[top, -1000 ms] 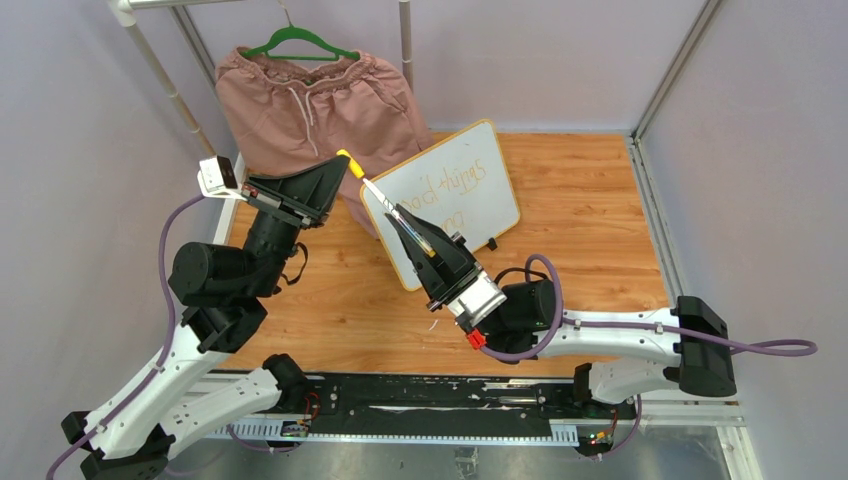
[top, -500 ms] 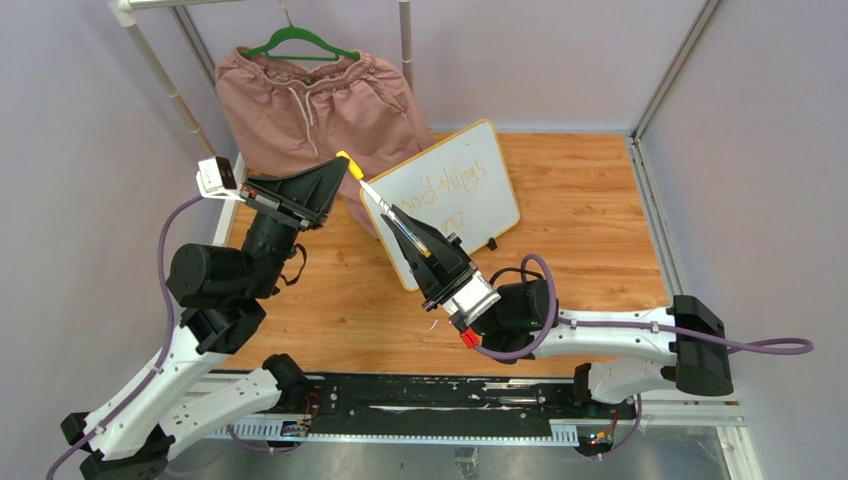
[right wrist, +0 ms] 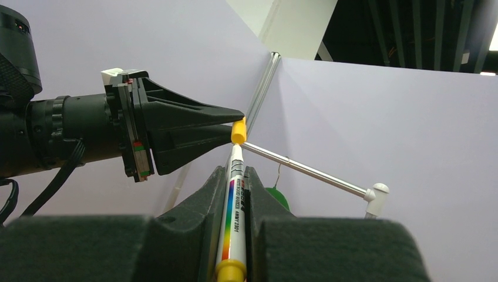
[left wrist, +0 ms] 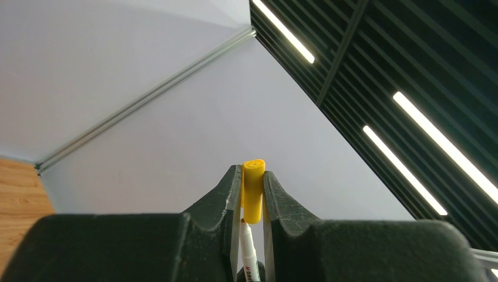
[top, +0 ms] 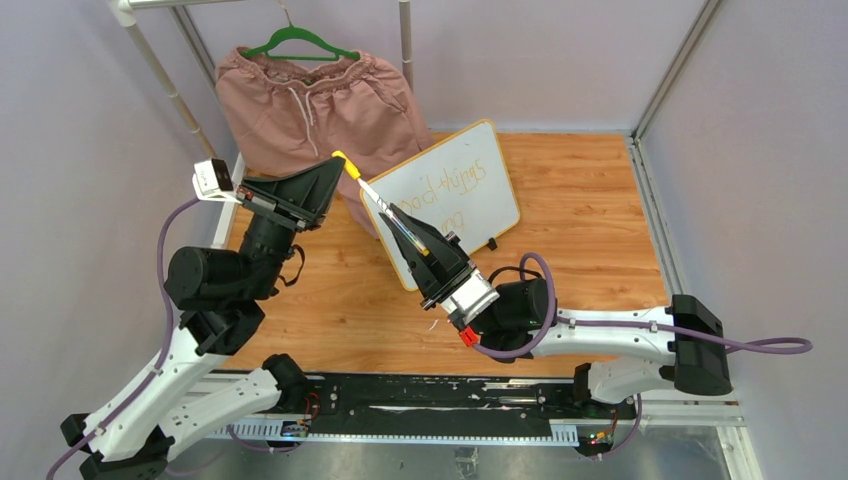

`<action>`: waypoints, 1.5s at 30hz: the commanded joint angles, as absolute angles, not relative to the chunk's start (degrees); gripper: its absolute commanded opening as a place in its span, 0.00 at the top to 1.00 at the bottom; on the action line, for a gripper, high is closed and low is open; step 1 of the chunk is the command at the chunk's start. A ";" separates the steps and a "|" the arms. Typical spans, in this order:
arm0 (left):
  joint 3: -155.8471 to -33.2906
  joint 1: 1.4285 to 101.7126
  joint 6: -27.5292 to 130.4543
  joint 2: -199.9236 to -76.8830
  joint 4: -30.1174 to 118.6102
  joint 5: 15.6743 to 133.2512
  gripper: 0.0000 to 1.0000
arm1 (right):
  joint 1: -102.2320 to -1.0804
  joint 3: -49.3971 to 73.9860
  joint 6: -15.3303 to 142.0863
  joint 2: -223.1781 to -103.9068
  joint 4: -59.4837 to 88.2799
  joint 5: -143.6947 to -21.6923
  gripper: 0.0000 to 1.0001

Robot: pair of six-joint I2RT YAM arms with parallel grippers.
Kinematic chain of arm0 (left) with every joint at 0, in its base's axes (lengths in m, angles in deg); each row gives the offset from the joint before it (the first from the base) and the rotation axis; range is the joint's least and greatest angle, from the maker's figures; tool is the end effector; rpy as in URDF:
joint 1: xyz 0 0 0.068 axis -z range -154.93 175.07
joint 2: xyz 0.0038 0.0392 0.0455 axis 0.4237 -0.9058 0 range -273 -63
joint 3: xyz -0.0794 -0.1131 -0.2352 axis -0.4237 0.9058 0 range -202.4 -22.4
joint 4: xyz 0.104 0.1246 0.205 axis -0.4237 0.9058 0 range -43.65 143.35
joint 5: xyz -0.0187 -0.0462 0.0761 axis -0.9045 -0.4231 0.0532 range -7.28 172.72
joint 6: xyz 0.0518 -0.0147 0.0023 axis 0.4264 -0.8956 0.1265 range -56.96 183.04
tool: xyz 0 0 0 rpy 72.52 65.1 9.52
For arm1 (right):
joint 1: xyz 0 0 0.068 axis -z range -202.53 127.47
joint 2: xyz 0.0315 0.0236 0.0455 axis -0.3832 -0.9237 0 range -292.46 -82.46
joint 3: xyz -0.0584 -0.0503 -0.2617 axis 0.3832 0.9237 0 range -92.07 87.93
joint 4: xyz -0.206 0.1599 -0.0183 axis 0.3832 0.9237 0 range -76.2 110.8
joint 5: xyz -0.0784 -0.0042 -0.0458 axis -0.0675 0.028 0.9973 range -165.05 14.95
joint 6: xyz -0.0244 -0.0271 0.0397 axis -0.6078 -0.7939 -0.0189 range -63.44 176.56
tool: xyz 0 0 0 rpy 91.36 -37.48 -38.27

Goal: Write a sentence on the whiteboard
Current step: Close the whiteboard marker.

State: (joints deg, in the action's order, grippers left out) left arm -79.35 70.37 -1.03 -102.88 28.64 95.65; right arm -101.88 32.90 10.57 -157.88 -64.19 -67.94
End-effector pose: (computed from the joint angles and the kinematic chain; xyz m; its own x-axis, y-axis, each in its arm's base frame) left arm 0.0924 -0.0822 0.4740 -0.3314 -0.9113 -0.2444 0.6072 -0.0078 -0.7945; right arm 0.0530 0.2573 0.4322 0.8010 0.3977 -0.4474 -0.5568 0.7695 -0.3128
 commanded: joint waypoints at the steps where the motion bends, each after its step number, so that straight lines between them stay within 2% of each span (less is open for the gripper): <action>1: -78.97 70.77 0.82 -101.59 27.72 97.59 1.00 | -101.37 32.41 11.51 -156.51 -67.05 -67.71 1.00; 45: -80.31 70.77 1.37 -102.71 27.72 97.53 1.00 | -101.45 33.07 13.85 -155.76 -66.09 -68.06 1.00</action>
State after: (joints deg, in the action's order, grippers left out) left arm -79.24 70.37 0.50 -102.74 28.68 96.35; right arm -101.88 33.06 12.66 -156.85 -64.19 -67.94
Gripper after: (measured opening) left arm 0.196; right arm 0.149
